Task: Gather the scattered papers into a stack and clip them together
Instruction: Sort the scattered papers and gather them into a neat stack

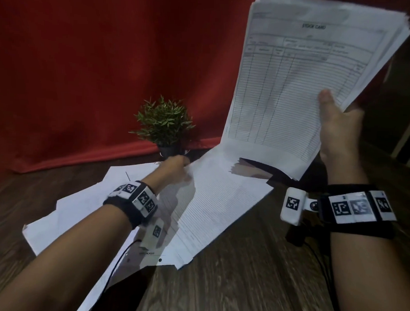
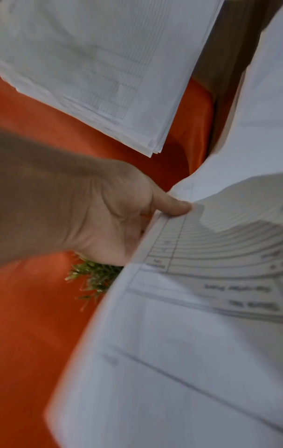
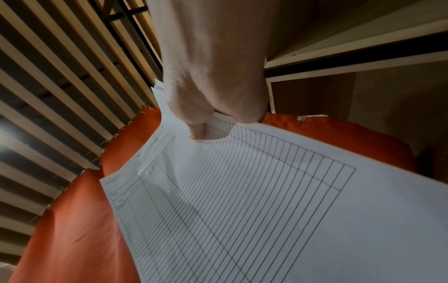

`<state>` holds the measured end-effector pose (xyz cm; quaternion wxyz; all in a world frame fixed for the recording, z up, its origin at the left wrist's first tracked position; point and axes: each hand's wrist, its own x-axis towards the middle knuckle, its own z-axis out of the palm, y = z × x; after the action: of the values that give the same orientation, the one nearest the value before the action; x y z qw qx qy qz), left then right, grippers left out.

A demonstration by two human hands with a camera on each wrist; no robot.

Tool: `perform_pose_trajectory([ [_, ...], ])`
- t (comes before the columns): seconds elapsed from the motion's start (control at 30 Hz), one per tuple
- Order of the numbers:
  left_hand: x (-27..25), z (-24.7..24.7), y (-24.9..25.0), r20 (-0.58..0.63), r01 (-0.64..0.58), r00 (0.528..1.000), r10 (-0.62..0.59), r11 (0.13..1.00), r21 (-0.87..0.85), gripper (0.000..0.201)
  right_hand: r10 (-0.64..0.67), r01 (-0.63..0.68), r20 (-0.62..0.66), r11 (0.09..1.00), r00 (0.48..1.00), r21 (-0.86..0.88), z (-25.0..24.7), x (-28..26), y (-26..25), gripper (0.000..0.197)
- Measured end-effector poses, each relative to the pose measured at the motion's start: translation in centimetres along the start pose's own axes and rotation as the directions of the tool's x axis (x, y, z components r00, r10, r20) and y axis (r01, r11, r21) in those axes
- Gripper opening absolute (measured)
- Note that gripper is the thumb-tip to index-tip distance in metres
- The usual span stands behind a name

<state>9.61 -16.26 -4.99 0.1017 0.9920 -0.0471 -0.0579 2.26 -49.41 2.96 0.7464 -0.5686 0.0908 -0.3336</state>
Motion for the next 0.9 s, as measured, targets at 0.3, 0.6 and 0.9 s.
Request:
perform_pose_trajectory([
  [0.3, -0.9, -7.3, 3.1, -0.506, -0.108, 0.760, 0.409, 0.846, 0.522, 0.019, -0.138, 0.188, -0.322, 0.974, 0.937, 0.128, -0.4, 0.5, -1.8, 0.010],
  [0.6, -2.6, -8.8, 6.9, -0.325, -0.375, 0.450, 0.832, 0.507, 0.776, 0.030, -0.177, 0.177, 0.030, 0.920, 0.984, -0.350, 1.2, 0.5, -0.1, 0.037],
  [0.9, -2.1, -6.6, 10.5, -0.413, -0.226, -0.065, 0.909, 0.389, 0.893, 0.023, 0.153, -0.104, 0.464, 0.986, 0.872, -0.130, 5.6, -4.3, 2.0, 0.020],
])
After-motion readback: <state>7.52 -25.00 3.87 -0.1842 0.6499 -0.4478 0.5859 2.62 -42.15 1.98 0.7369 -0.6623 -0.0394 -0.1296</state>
